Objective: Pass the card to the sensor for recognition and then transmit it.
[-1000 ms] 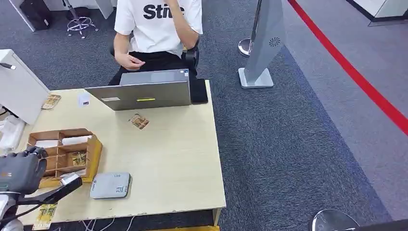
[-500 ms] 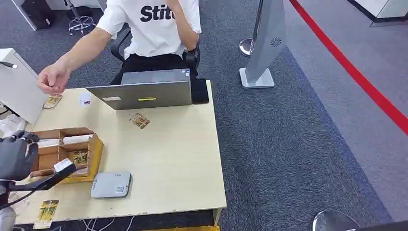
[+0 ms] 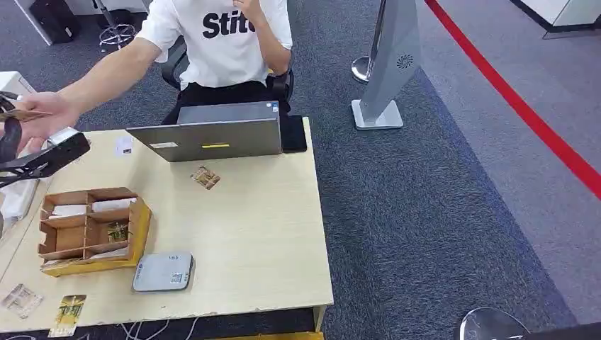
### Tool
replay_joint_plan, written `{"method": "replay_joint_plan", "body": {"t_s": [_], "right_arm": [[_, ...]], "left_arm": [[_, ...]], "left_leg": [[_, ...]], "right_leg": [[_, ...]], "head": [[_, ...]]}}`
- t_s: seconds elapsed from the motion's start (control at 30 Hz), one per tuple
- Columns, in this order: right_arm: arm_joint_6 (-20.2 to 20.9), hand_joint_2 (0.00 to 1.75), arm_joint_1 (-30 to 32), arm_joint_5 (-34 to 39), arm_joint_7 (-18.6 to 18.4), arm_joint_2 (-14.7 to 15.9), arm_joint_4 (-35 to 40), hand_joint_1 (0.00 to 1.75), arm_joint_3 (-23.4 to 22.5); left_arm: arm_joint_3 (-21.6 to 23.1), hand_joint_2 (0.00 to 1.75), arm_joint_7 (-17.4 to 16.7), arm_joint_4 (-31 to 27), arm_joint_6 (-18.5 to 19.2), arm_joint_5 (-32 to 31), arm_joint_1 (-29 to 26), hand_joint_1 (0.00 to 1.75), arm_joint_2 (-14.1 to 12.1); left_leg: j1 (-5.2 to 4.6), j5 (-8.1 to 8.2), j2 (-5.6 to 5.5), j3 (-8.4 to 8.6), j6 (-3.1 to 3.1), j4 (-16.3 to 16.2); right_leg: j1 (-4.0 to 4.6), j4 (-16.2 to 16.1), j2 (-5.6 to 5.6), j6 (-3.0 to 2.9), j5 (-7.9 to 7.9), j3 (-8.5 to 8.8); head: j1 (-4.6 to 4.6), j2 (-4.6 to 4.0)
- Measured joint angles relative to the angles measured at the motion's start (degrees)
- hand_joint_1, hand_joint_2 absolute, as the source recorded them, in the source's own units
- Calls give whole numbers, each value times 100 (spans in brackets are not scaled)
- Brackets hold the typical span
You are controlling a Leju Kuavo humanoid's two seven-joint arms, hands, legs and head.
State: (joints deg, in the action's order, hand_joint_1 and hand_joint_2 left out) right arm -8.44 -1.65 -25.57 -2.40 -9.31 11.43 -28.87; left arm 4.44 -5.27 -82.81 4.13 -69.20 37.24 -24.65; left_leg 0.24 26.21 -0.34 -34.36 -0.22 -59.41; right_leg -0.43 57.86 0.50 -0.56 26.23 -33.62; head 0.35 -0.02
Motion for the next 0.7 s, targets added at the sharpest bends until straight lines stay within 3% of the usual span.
{"method": "replay_joint_plan", "body": {"t_s": [0.3,0.33,0.37,0.7], "right_arm": [[-2,175,-2,-24,-59,-2,0,0,0],[0,175,-1,-24,-59,-2,0,0,0],[7,175,0,-24,-59,-2,0,0,0],[26,175,4,-28,-48,-9,0,0,0]], "left_arm": [[330,175,-87,328,-13,53,409,175,251],[332,175,-87,336,-17,68,410,101,262],[332,175,-87,343,-22,79,412,0,273],[336,175,-94,347,-107,186,414,0,352]], "left_leg": [[-1,1,15,0,-1,1],[-1,1,19,0,-1,1],[-1,1,22,-1,-1,1],[0,1,25,-3,-1,2]], "right_leg": [[-3,0,18,0,0,-6],[-3,0,21,0,0,-8],[-3,0,24,0,0,-9],[-3,0,26,0,0,-10]], "head": [[-2,0],[-2,0],[-2,2],[-2,2]]}}
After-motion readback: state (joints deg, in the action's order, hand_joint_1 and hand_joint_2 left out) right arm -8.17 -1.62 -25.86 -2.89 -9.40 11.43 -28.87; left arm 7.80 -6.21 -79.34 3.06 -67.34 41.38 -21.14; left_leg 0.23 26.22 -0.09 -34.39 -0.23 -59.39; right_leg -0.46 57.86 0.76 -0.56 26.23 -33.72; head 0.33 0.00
